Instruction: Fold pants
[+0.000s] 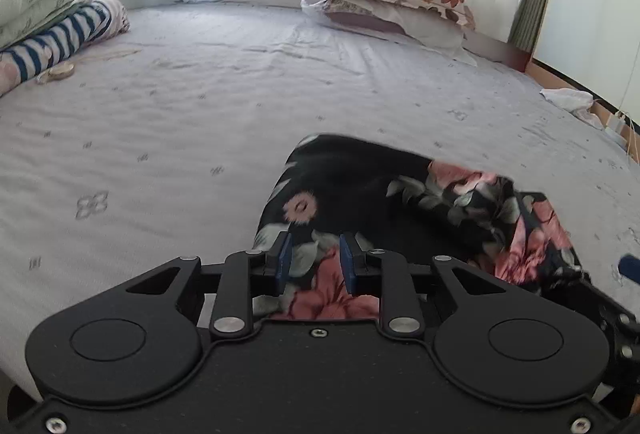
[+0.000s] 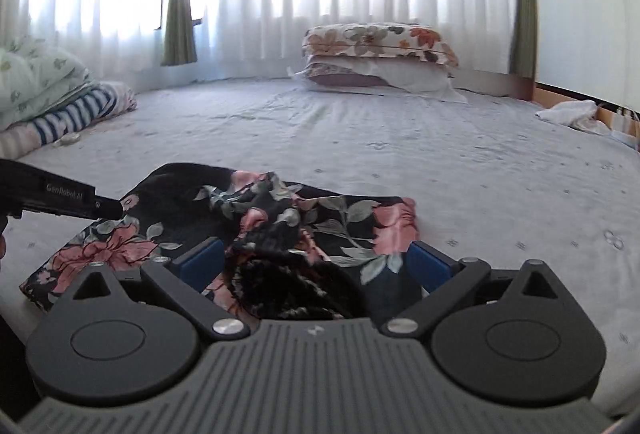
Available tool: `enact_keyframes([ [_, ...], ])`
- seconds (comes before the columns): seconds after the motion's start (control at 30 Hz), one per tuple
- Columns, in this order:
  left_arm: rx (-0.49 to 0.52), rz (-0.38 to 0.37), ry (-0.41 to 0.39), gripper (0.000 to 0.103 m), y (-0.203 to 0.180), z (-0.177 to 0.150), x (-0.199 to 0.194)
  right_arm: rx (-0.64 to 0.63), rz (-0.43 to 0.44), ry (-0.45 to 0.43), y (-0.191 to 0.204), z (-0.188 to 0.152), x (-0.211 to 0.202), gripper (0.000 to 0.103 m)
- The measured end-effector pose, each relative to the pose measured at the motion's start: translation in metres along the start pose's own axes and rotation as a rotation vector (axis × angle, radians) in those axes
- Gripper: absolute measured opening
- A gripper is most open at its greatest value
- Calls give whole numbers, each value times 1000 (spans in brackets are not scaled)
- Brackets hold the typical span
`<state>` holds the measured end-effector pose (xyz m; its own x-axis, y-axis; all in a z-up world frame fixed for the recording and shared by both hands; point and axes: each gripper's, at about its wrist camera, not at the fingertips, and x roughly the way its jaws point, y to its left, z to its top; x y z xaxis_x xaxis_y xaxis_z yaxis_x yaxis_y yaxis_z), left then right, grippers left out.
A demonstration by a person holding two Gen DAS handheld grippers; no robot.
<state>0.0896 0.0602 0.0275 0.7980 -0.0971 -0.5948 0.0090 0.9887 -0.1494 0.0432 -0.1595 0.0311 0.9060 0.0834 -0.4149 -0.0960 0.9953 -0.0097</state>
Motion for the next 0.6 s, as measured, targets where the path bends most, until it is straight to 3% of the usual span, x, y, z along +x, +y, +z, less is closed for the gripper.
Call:
enact_keyframes([
  [0.07,2,19,24,24,11,-18,0,-94,7,57,12,2,22,101],
  [0.17,52,26,-18,23,13,-38,-5,-173,-105,129,12,-2,55,101],
  [0.4,81,-1,-56,23,9,-50,-11,141,-302,171,-65,5,78,101],
  [0.5,105,-15,-56,24,10,-51,-12,160,-398,199,-74,-2,83,101],
  [0.6,70,-46,-39,26,16,-45,-15,128,-399,193,-68,-2,78,103],
])
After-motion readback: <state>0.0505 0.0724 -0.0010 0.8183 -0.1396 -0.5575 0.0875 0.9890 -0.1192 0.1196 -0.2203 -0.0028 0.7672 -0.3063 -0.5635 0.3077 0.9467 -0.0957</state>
